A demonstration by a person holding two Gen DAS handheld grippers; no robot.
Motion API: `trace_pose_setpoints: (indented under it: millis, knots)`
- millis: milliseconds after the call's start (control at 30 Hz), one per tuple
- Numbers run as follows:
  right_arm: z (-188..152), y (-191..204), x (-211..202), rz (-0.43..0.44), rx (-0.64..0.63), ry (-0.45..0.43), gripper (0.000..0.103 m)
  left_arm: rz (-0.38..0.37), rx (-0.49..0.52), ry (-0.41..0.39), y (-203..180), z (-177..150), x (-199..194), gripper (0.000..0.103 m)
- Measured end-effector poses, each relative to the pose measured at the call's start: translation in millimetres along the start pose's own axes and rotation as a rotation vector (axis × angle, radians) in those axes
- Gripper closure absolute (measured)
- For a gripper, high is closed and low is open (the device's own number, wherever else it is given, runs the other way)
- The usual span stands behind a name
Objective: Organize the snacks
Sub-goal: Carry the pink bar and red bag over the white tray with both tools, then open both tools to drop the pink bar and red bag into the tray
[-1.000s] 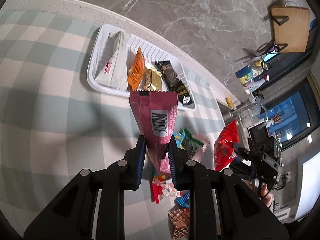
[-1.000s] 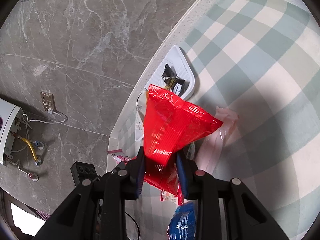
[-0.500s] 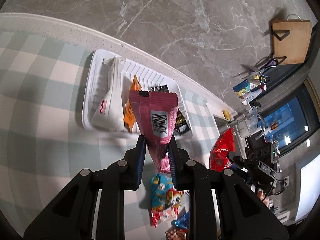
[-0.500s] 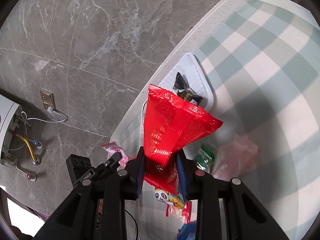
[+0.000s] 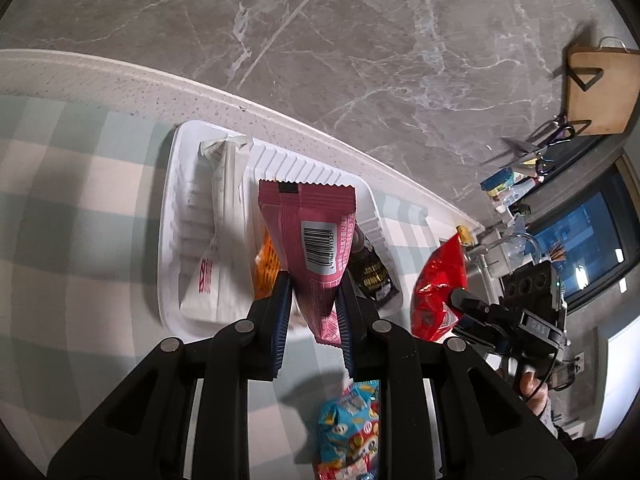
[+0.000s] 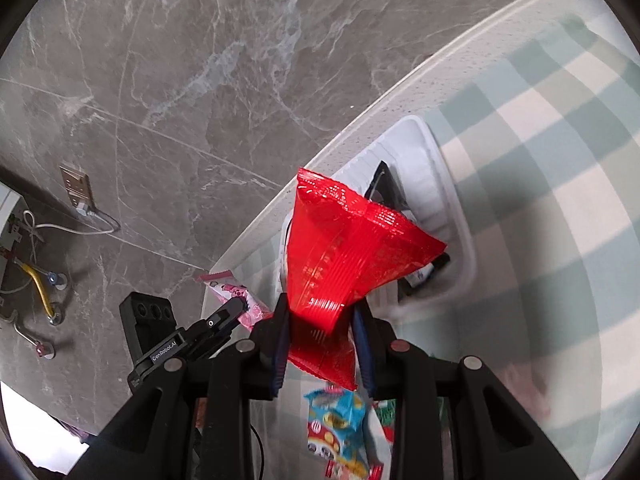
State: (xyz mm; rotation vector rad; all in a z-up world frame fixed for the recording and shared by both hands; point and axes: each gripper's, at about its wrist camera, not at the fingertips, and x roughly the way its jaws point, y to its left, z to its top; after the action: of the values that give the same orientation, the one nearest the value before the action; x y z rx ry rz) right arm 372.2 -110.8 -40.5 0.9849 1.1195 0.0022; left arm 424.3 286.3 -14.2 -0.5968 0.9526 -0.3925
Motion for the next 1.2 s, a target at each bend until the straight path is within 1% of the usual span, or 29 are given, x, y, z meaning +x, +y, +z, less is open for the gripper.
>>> trace_pose_setpoints:
  millis: [333, 467, 633, 700, 733, 833, 900, 933, 967, 1000, 1067, 1200]
  knots:
    - [31, 10, 42, -0.037, -0.057, 0.061, 0.072, 0.035, 0.031, 0.024, -1, 27, 33, 0.083]
    - [41, 17, 60, -0.082, -0.110, 0.088, 0.071, 0.079, 0.070, 0.030, -4, 36, 47, 0.083]
    - [47, 22, 79, -0.147, -0.159, 0.115, 0.068, 0.124, 0.098, 0.047, -8, 44, 67, 0.082]
    - [46, 22, 81, -0.168, -0.171, 0.112, 0.059, 0.156, 0.115, 0.059, -10, 46, 76, 0.080]
    - [46, 23, 81, -0.170, -0.177, 0.110, 0.057, 0.168, 0.121, 0.064, -10, 46, 80, 0.078]
    - [44, 26, 80, -0.188, -0.197, 0.097, 0.051, 0.186, 0.146, 0.060, -14, 46, 86, 0.078]
    - [41, 29, 79, -0.194, -0.208, 0.089, 0.051, 0.208, 0.165, 0.058, -17, 45, 89, 0.074]
    - [41, 28, 78, -0.195, -0.210, 0.086, 0.051, 0.215, 0.170, 0.056, -18, 45, 89, 0.065]
    - [40, 29, 75, -0.190, -0.211, 0.080, 0.050, 0.218, 0.173, 0.052, -18, 45, 89, 0.051]
    - [39, 30, 73, -0.187, -0.212, 0.075, 0.049, 0.215, 0.170, 0.046, -19, 45, 89, 0.050]
    - [40, 32, 68, -0.187, -0.214, 0.064, 0.047, 0.199, 0.165, 0.043, -20, 43, 86, 0.050]
    - [36, 36, 57, -0.177, -0.219, 0.044, 0.047, 0.209, 0.180, 0.025, -25, 37, 75, 0.050]
